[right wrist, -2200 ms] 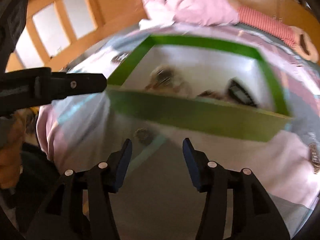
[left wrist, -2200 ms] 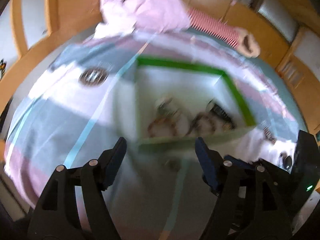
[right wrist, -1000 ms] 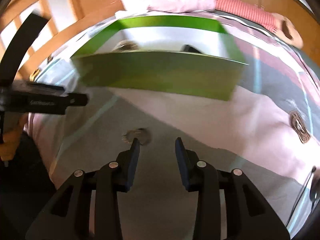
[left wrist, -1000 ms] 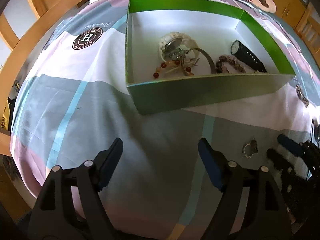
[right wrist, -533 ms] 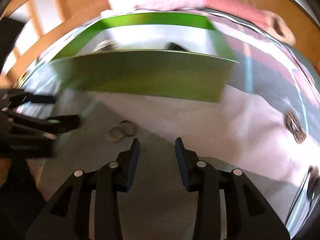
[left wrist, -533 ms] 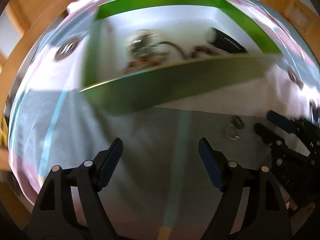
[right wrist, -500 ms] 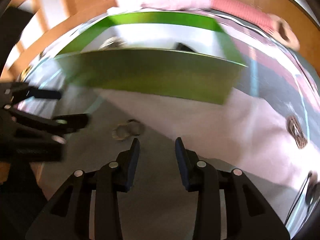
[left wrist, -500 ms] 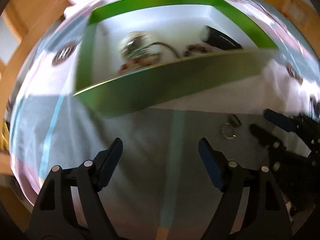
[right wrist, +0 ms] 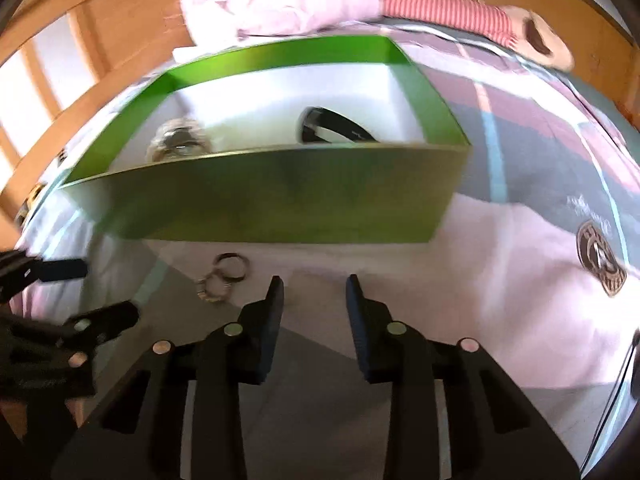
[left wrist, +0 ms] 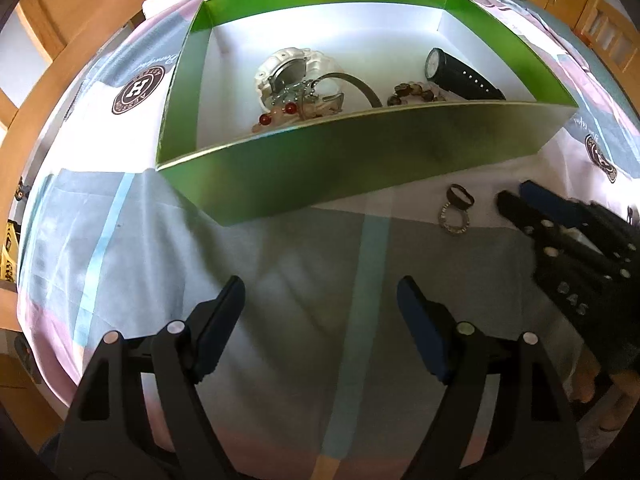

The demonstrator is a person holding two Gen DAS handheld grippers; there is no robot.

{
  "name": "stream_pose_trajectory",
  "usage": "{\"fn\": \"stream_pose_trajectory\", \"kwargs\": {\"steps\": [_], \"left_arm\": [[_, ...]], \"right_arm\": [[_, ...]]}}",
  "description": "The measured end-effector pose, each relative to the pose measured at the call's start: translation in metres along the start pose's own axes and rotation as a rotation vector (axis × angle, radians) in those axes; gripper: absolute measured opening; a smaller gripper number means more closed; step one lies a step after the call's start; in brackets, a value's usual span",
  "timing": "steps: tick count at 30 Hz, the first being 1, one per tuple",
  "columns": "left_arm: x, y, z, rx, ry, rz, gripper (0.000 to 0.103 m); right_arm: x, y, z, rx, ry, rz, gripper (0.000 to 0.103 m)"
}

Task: Organize jewelry
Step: 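Grasp the dark ring with the right tool while the left tool grasps the rhinestone ring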

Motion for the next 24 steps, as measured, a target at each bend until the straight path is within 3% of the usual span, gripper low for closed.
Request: {"fn": "stream_pose_trajectory", "kwargs": {"steps": [5, 8, 9, 10, 13, 16, 21, 24], "left_arm": [[-0.016, -0.003, -0.004, 0.008, 0.018, -0.089, 0.078], [-0.04, -0.001, -0.009, 0.017, 0.074, -0.206, 0.078], [-0.047, 0.0, -0.009, 0.016, 0.085, -0.24, 0.078], [-0.055, 0.001, -0.008, 0.012, 0.093, -0.279, 0.078], [-0.065, 0.004, -0.004, -0.006, 0.118, -0.328, 0.078], [-0.064, 0.004, -0.003, -0.013, 0.12, -0.32, 0.078], [-0.05, 0.005, 0.0, -0.024, 0.1, -0.251, 0.08], [-0.045, 0.006, 0.0, -0.027, 0.093, -0.242, 0.08]], "right_arm": [[-0.038, -0.008, 0.004, -0.017, -0.151, -0.041, 0.034], [-0.051, -0.013, 0.018, -0.039, -0.171, -0.051, 0.034], [-0.055, -0.013, 0.023, -0.046, -0.18, -0.055, 0.032], [-0.057, -0.013, 0.023, -0.038, -0.18, -0.065, 0.019], [-0.073, -0.002, 0.009, -0.043, -0.217, -0.139, 0.019], [-0.07, 0.003, -0.009, -0.012, -0.193, -0.162, 0.019], [-0.029, 0.013, -0.044, 0.047, -0.258, -0.027, 0.019], [-0.002, 0.024, -0.045, 0.037, -0.165, 0.011, 0.019]]}}
Point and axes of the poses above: each gripper's, at about its wrist camera, not at the fingertips, and z roughly the way its jaws point, x to its right, y to its underside, the point moved 9 cm from there along z, roughly the way its jaws point, and after that the axes turned 12 degrees about -x, right-handed, at the moved point
